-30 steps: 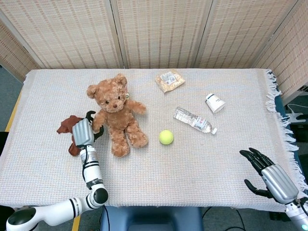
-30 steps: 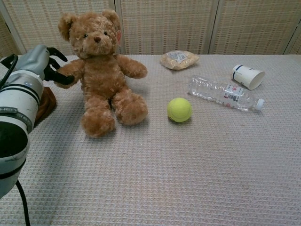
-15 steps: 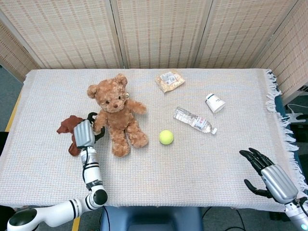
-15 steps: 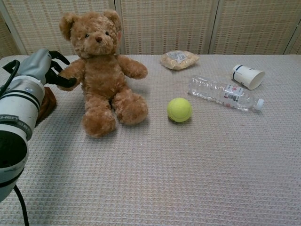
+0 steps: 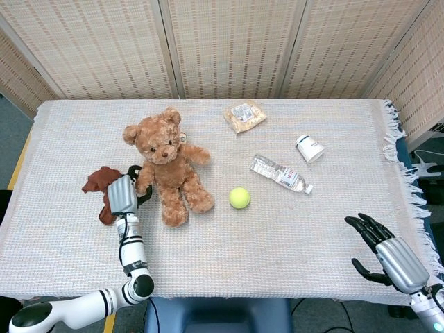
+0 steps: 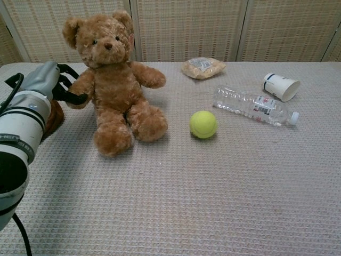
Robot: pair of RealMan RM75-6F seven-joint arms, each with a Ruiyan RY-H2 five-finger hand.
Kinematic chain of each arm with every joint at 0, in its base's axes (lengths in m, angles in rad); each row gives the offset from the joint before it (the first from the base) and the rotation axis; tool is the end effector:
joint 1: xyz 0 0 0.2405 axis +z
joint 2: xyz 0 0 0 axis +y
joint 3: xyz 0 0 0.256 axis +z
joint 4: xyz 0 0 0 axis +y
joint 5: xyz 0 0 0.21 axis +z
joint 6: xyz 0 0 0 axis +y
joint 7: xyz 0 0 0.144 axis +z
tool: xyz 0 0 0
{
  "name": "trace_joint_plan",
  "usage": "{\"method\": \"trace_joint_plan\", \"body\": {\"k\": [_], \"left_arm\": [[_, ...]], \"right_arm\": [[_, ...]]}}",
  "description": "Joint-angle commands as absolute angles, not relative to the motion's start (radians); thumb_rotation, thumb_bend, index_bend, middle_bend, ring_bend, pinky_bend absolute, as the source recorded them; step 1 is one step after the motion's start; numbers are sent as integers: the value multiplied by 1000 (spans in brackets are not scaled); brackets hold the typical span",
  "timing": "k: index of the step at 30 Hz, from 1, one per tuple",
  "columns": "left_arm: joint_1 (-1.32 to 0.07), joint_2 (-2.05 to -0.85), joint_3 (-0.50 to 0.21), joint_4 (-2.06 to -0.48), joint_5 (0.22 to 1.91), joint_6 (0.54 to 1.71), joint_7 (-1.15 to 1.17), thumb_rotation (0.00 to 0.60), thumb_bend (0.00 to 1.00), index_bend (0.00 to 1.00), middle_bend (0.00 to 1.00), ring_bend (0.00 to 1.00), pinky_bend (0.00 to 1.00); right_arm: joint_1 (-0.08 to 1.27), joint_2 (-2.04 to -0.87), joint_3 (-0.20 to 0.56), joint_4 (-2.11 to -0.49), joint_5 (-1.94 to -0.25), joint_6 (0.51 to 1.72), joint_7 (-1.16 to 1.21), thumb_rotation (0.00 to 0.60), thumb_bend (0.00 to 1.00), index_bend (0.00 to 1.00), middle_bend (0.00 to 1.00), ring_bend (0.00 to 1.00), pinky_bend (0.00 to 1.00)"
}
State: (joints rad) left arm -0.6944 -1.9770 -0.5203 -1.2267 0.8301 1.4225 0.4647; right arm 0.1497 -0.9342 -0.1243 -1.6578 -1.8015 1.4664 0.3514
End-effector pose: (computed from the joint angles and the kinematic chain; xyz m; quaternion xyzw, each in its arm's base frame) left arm -0.1494 0.3630 -0.0269 -0.4237 -0.5034 -0.4455 0.6070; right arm -0.2848 -0.1551 0.1712 0.6742 -0.4441 0.4250 0.4093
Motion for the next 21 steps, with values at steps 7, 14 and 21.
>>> {"method": "trace_joint_plan", "body": {"k": [7,14,21], "left_arm": [[-684,-1980,-514,-1225,831,1410,456,600,348,315,487,380,385],[-687,-1975,-509,-1211,872,1417,429,600,348,285,446,370,383],[-636,-1866,-421,-1297,1009,1424,372,600,351,62,181,215,354]], "right_arm": [[150,-934,-125,-1658,-1802,1464,349,600,295,3,79,0,165],[151,-935,-123,-1659,-1797,1463,349,600,295,3,79,0,165],[152,-938,-124,-1657,-1797,1456,339,600,295,2,79,0,165]]}}
